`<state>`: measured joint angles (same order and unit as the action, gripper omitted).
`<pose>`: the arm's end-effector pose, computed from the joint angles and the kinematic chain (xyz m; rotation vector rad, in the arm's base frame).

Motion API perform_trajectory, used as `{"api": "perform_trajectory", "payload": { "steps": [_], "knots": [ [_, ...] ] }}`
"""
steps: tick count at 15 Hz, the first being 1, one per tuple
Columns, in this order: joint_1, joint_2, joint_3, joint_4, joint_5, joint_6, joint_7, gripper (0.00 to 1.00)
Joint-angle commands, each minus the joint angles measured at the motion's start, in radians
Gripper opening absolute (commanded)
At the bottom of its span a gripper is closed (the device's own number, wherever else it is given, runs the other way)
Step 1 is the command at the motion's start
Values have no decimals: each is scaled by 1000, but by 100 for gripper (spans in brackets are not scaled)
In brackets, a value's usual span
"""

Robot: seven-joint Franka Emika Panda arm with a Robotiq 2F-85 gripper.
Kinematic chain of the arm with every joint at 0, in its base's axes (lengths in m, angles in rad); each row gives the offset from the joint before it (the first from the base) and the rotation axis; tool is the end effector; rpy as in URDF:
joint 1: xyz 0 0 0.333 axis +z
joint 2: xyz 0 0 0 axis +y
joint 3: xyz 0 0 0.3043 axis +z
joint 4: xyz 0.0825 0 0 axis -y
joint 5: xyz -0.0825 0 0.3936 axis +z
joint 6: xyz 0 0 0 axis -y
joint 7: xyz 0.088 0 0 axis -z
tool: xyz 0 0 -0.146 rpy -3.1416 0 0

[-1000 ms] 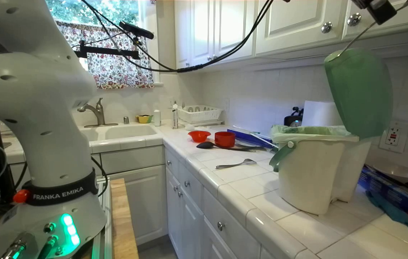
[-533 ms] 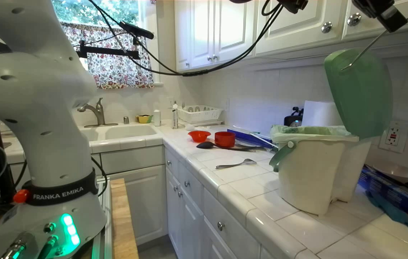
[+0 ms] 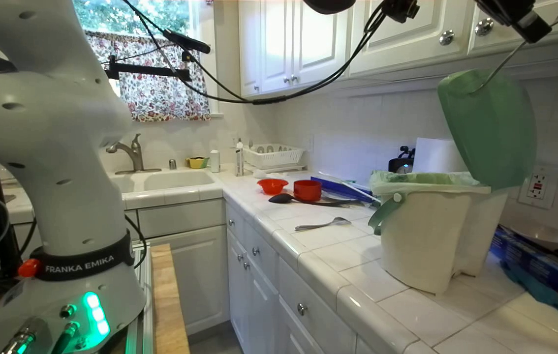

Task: Use the spoon to close the lid of the bin

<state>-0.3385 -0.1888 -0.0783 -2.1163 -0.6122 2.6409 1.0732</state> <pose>0.5342 -0.2343 0.5329 2.3347 -1.3681 1.1451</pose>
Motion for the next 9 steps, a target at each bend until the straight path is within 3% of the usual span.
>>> {"api": "perform_trajectory", "payload": {
  "steps": [1,9],
  "knots": [
    [13,39,-2,19,-13,39,47,4],
    [32,100,9,12,30,69,55,4]
  ]
}}
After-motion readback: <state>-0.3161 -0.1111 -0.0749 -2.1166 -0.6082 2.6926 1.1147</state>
